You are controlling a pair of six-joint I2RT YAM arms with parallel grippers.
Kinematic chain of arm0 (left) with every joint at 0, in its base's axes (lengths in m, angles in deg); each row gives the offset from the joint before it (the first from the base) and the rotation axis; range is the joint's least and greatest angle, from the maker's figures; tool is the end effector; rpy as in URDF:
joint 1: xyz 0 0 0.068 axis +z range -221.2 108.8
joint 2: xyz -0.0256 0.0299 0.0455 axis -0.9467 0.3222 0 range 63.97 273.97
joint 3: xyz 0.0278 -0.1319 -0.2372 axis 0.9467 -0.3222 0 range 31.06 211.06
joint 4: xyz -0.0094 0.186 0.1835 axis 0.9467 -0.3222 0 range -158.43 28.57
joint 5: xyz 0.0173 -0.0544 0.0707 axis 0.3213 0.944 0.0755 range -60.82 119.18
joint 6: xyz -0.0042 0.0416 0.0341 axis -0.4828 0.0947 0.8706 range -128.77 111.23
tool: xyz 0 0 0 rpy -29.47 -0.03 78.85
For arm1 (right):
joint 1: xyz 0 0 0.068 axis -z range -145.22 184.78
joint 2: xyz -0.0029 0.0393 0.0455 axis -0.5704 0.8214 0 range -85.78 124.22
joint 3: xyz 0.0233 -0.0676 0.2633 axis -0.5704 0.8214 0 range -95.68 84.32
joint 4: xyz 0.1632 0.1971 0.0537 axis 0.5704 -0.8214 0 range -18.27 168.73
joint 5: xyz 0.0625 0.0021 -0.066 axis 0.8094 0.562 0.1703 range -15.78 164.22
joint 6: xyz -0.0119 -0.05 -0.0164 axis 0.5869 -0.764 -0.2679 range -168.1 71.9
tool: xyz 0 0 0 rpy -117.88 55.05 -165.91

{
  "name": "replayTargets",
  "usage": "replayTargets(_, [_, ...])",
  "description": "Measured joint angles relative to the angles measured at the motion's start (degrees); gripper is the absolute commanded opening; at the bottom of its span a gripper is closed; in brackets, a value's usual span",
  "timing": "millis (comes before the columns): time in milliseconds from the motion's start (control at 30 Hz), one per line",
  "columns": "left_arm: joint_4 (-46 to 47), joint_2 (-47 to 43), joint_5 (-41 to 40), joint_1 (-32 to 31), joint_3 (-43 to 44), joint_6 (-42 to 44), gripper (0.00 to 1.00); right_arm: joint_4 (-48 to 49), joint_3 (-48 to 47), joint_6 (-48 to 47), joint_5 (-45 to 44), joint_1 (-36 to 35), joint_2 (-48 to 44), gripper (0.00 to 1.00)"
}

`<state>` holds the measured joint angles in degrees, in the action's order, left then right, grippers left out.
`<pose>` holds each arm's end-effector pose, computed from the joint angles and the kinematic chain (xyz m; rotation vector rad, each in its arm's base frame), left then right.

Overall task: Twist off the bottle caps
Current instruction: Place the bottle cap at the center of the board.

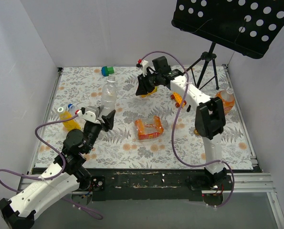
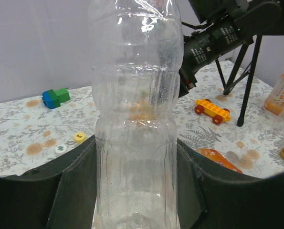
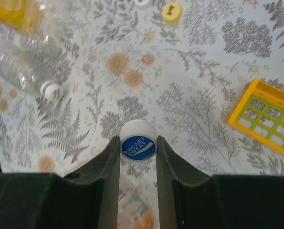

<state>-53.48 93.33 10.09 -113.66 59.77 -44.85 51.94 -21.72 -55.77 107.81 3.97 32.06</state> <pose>0.1129 -0.0876 0.3139 -0.2007 1.4982 -0.8744 0.3992 0.2609 0.2909 -1.0401 1.9984 0.8745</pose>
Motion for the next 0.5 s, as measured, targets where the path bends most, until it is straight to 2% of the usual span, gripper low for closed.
replayTargets(67, [0.3, -0.1, -0.4, 0.7, -0.4, 0.6, 0.00, -0.1, -6.6, 2.5, -1.8, -0.5, 5.9, 0.01])
replayTargets(233, [0.2, 0.5, -0.5, 1.5, -0.9, 1.4, 0.00, -0.1, -16.4, 5.9, -6.0, -2.3, 15.3, 0.01])
replayTargets(500, [-0.2, 2.5, 0.5, 2.1, -0.9, 1.8, 0.00, 1.5, -19.1, 12.2, -11.0, -5.4, 22.7, 0.06])
